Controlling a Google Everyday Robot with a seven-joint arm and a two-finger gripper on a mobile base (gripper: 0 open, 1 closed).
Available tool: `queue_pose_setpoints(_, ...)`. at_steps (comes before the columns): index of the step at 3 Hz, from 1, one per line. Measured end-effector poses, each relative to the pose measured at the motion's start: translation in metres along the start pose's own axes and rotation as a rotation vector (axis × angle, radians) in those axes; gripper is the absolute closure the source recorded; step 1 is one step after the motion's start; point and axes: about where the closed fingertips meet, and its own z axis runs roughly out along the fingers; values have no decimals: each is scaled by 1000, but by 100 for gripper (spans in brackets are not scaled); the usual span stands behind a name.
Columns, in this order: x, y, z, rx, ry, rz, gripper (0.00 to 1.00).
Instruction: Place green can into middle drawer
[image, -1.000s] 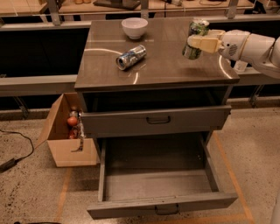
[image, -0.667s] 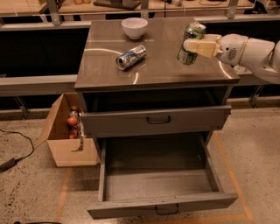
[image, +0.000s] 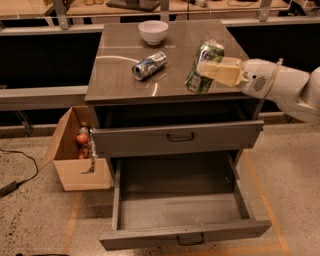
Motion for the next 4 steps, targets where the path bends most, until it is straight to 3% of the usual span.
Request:
queue_pose_setpoints(1,40,43,1,-85,49,13,100)
queue_pose_setpoints(2,80,65,-2,-117,155,-79,100)
queue_pose_setpoints(3,87,67,-1,-122,171,-95,100)
queue_pose_setpoints(4,96,69,0,-118,158,-71,100)
